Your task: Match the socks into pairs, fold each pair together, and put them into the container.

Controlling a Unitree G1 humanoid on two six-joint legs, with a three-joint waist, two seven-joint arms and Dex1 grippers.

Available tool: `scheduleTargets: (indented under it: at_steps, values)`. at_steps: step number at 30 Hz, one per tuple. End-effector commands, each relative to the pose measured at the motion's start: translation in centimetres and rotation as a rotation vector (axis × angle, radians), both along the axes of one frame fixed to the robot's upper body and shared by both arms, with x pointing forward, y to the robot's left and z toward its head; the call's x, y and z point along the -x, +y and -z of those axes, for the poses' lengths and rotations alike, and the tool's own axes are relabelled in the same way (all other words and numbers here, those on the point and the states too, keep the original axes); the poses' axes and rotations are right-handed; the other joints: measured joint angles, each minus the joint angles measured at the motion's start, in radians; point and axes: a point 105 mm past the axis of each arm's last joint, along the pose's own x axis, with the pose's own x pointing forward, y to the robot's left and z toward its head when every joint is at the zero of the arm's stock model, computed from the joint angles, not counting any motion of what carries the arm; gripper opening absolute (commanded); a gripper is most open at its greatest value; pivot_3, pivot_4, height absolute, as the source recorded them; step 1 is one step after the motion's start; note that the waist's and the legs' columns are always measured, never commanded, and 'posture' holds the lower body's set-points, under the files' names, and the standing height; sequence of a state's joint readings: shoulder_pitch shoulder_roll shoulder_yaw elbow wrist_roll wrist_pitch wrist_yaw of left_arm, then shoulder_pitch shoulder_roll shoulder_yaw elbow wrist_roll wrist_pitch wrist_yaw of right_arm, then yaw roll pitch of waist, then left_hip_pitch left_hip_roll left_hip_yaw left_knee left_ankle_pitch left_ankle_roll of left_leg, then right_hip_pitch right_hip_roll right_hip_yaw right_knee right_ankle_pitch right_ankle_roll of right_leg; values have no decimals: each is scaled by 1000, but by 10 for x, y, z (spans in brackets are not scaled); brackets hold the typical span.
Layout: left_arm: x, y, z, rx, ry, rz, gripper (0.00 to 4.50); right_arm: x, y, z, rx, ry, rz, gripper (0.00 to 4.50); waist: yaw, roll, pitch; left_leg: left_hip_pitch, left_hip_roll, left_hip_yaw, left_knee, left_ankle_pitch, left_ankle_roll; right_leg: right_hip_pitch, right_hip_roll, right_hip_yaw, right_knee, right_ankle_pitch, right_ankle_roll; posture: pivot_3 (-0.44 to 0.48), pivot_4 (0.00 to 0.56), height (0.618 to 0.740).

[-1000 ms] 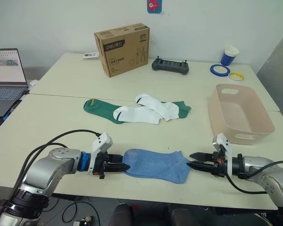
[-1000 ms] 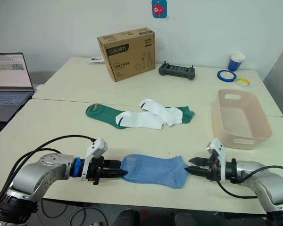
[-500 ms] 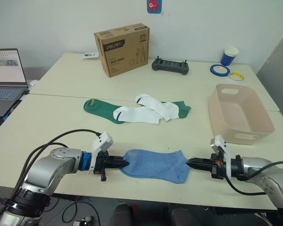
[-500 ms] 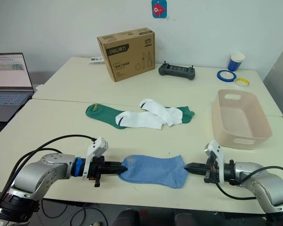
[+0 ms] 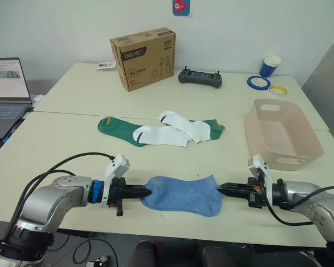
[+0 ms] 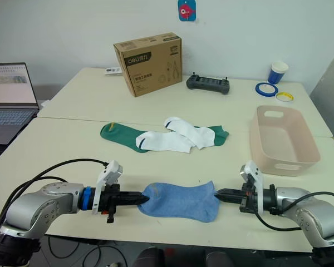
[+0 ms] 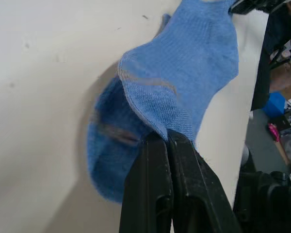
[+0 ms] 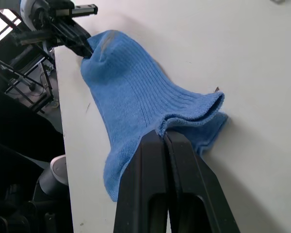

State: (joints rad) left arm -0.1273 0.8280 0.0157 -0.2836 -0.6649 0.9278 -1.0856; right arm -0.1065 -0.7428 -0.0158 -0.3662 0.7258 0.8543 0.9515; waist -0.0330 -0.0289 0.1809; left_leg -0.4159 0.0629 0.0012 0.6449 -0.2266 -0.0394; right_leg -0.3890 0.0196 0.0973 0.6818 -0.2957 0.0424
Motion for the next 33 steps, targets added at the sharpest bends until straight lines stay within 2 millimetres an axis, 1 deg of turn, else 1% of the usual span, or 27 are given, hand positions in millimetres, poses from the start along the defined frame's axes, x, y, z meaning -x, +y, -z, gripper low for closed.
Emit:
scheduleTargets:
  at_steps: [1, 4, 11, 17, 25, 28, 33]
  values:
    - [5, 1, -16, 34, -25, 3, 22, 2, 6, -18, -42, -25, -36, 0, 0, 0, 0, 0, 0, 0, 0, 0, 0, 0, 0, 0, 0, 0, 0, 0, 150, 740]
    - [6, 4, -18, 35, -22, -18, 22, -1, 9, -25, -64, -29, -39, 0, 0, 0, 0, 0, 0, 0, 0, 0, 0, 0, 0, 0, 0, 0, 0, 0, 150, 740]
    - [5, 7, -13, 29, -8, -47, 22, -7, 7, -13, -20, -35, -14, 0, 0, 0, 0, 0, 0, 0, 0, 0, 0, 0, 0, 0, 0, 0, 0, 0, 150, 740]
    - [6, 7, -10, 19, 0, -48, 22, 0, 5, -2, 0, -8, -24, 0, 1, 0, 0, 0, 0, 0, 0, 0, 0, 0, 0, 0, 0, 0, 0, 0, 150, 740]
    - [2, 15, -14, 5, -7, -56, 22, 3, 1, 3, 3, 10, -9, 0, 0, 0, 0, 0, 0, 0, 0, 0, 0, 0, 0, 0, 0, 0, 0, 0, 150, 740]
    - [2, 14, -14, 8, -7, -53, 22, 3, 0, 2, -3, 12, -1, 0, 0, 0, 0, 0, 0, 0, 0, 0, 0, 0, -1, 0, 0, 0, 0, 0, 150, 740]
    - [2, 17, -17, 14, -3, -50, 22, 11, -1, -11, -77, 69, -34, 0, 0, 0, 0, 0, 0, 0, 0, 0, 0, 0, 0, 0, 0, 0, 0, 0, 150, 740]
